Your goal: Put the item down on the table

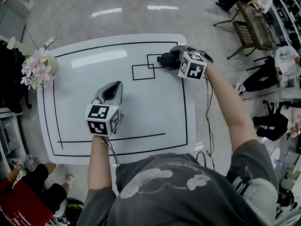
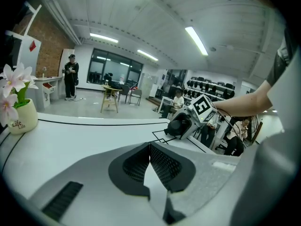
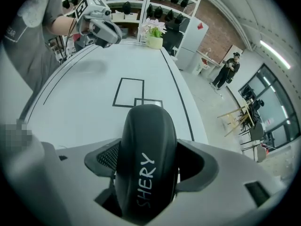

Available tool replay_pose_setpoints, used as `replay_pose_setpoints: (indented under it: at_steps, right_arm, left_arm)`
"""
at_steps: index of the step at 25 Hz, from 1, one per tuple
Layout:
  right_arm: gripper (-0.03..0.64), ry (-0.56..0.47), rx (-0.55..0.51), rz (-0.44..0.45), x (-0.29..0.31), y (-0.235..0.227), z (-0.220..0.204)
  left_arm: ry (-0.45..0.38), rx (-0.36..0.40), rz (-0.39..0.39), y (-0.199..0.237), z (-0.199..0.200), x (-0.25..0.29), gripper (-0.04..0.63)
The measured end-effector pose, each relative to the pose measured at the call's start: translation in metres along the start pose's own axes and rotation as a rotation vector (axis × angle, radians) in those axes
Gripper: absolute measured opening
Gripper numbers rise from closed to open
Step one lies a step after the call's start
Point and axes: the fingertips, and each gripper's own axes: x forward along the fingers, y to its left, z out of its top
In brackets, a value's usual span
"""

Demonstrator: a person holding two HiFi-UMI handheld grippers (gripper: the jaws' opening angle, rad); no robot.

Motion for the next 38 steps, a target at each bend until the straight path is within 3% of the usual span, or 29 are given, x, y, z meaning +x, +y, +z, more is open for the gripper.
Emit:
replay_pose_setpoints:
  at_steps: [6,13,20,23,28,33,38]
  right_arm:
    - [0.356,-0.006,0.056,0.003,0.001,-0.003,-0.003]
    - [0.385,-0.026,0.065,-0.053,-0.006,-0.004,-0.004]
    - [0.381,-0.137,0.155,-0.135,-0.041,0.001,0.012]
    - [0.309,-0.192,0.202,-0.202,-0.061,0.007,0.02]
    - [0.157,-0.343,0.375,-0.247,-0.097,0.031,0.042]
    - [0.023,-0.435,0.457,-0.326,-0.12,0.061,0.053]
    - [0.0,-0.499,0.471,-0.324,-0.136,0.109,0.06]
  left_arm:
    - [0.001,-0.012,0.001,-0.002,0.0,-0.001,0.003]
    - [-0.006,-0.017,-0.003,-0.01,0.002,-0.008,0.003]
    - [-0.024,-0.005,-0.003,-0.022,0.007,-0.021,0.003]
    - [-0.039,-0.004,-0.009,-0.03,0.01,-0.031,0.003]
    - [-0.061,0.016,-0.011,-0.049,0.012,-0.053,0.003]
    - [-0.08,0.042,-0.009,-0.07,0.008,-0.076,0.003]
    - [-0.118,0.063,-0.013,-0.097,0.0,-0.104,0.003]
